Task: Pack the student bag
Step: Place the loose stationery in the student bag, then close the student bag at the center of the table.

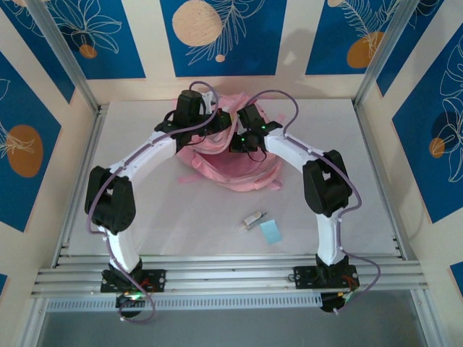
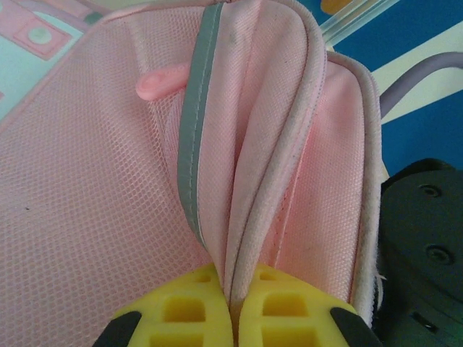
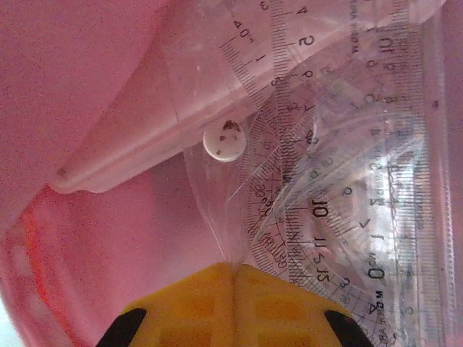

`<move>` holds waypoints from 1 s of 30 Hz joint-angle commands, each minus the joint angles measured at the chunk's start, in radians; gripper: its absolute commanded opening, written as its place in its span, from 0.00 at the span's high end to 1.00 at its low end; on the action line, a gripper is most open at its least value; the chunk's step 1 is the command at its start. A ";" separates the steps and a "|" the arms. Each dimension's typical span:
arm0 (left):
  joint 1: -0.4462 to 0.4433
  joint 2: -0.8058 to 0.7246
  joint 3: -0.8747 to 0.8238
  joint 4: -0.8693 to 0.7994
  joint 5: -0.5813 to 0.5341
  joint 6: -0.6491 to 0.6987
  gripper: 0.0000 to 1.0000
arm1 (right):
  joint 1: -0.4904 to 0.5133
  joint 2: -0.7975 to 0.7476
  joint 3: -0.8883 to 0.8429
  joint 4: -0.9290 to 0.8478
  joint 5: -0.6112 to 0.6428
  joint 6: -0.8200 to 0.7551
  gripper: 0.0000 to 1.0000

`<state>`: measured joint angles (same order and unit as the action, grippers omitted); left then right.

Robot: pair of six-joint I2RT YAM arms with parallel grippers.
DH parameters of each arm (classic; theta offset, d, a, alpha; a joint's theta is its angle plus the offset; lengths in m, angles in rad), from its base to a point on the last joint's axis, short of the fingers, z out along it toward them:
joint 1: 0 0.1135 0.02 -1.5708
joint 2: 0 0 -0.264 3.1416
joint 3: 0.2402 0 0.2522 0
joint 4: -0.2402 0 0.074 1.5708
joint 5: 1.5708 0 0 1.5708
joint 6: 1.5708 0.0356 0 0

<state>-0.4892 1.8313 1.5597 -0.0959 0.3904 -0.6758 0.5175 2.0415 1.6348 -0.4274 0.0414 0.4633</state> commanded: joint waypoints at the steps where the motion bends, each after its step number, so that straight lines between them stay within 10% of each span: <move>1: -0.048 -0.076 0.013 0.124 0.151 -0.028 1.00 | 0.015 0.045 0.040 0.128 -0.120 0.052 1.00; 8: -0.046 -0.057 0.019 0.135 0.106 -0.019 1.00 | 0.007 -0.042 -0.057 0.116 -0.053 0.037 0.52; 20: -0.046 -0.005 -0.025 0.070 0.007 0.051 0.98 | -0.037 -0.411 -0.392 0.001 0.044 0.021 0.39; 25: -0.045 -0.025 -0.046 -0.015 0.005 0.088 0.27 | -0.040 -0.545 -0.517 -0.067 0.126 0.059 0.33; 30: 0.002 -0.151 -0.213 -0.006 -0.094 0.116 0.14 | -0.012 -0.612 -0.568 -0.057 0.104 0.148 0.31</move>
<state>-0.5133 1.7683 1.4197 -0.0933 0.3523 -0.5945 0.4831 1.4696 1.0840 -0.4686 0.1333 0.5480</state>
